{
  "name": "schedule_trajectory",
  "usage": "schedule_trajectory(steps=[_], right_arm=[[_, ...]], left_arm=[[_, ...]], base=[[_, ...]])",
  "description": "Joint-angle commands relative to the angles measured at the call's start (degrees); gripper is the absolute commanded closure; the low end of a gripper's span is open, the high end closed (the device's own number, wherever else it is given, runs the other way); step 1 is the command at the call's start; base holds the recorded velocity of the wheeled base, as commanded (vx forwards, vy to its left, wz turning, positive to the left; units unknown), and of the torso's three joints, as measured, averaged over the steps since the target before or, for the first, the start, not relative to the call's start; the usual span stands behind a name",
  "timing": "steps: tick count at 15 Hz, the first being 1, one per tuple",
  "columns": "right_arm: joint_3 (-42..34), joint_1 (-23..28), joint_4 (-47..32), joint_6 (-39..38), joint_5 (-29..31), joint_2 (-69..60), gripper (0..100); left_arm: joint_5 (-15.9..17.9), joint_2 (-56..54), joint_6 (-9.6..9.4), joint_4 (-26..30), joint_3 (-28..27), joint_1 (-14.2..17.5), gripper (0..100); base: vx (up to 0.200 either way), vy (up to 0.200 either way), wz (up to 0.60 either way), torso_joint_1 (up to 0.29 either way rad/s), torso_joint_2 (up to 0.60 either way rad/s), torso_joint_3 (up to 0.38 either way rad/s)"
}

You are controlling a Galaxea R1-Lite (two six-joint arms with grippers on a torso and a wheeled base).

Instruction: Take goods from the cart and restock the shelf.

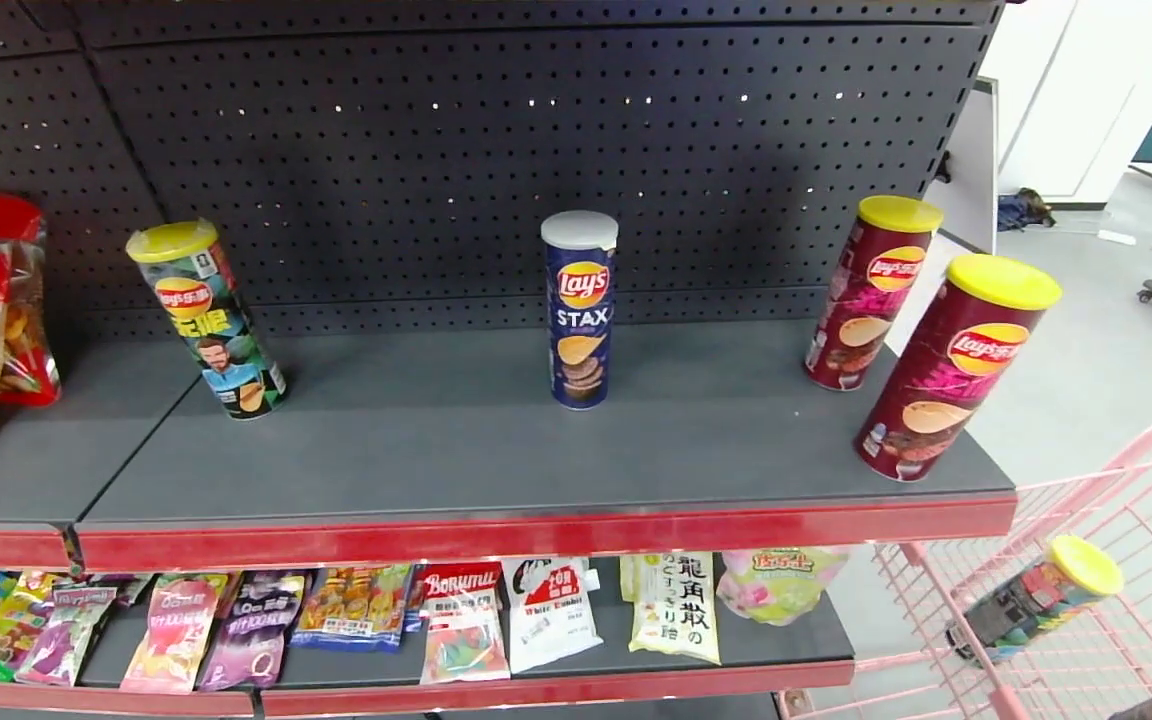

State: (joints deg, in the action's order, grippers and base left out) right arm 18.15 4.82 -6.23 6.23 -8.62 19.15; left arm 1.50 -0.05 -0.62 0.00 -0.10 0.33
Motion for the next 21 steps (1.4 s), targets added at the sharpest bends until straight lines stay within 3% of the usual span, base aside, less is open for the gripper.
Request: schedule_trajectory(steps=[1,10,11,13,14,15,16,18,19,20,21], right_arm=[[-0.13,-0.07,0.08,0.01,0.01,-0.61,100],[-2.42,-5.52,-0.1,-0.08,-1.05,-6.5,100],[-3.12,-5.52,-0.01,-0.08,-0.96,-7.2,100],[-3.21,-6.22,-0.1,-0.96,-2.54,-7.2,100],[-3.12,-8.07,-0.1,-2.01,-5.62,-7.02,100],[-2.77,-9.03,-0.1,-2.1,-5.97,-5.62,100],[-2.95,-9.03,-0.01,-2.1,-5.97,-4.65,100],[-3.21,-9.12,-0.01,-2.01,-5.88,-3.07,100],[-2.16,-9.03,0.16,-2.1,-5.8,-1.49,100],[-1.54,-9.03,0.08,-2.01,-5.97,-0.78,100],[-1.45,-9.21,0.08,-2.01,-6.23,-0.52,100]], left_arm=[[-0.01,0.05,0.01,0.0,0.01,0.02,0],[0.08,4.09,0.09,0.09,0.01,-0.07,0],[0.87,5.5,0.01,0.0,0.01,-1.3,0],[3.77,5.85,-1.31,-0.18,-1.66,-8.85,0],[5.71,12.97,0.71,-0.62,-10.98,-10.88,0],[7.55,23.25,5.72,-0.79,-22.14,-12.72,0],[11.6,30.55,7.04,-0.7,-29.7,-15.45,0],[16.78,41.18,3.79,-1.58,-33.65,-18.17,0],[18.1,52.61,1.76,-6.59,-35.06,-18.08,0],[18.54,58.32,1.41,-11.87,-35.06,-18.08,0],[20.82,67.72,0.01,-22.41,-35.15,-18.08,0]], base=[[0.2,0.0,0.0,0.012,0.01,0.002],[0.022,0.0,0.0,0.001,0.0,0.001],[0.0,0.0,0.0,0.0,0.0,0.0],[0.0,0.0,0.0,0.0,0.0,0.0],[0.0,0.0,0.0,0.0,0.0,0.0],[0.0,0.0,0.0,0.0,0.0,0.0],[0.0,0.0,0.0,0.0,0.0,0.0],[0.0,0.0,0.0,0.0,0.0,0.0],[0.0,0.0,0.0,0.0,0.0,0.0],[0.0,0.0,0.0,0.0,0.0,0.0],[0.0,0.0,0.0,0.0,0.0,0.0]])
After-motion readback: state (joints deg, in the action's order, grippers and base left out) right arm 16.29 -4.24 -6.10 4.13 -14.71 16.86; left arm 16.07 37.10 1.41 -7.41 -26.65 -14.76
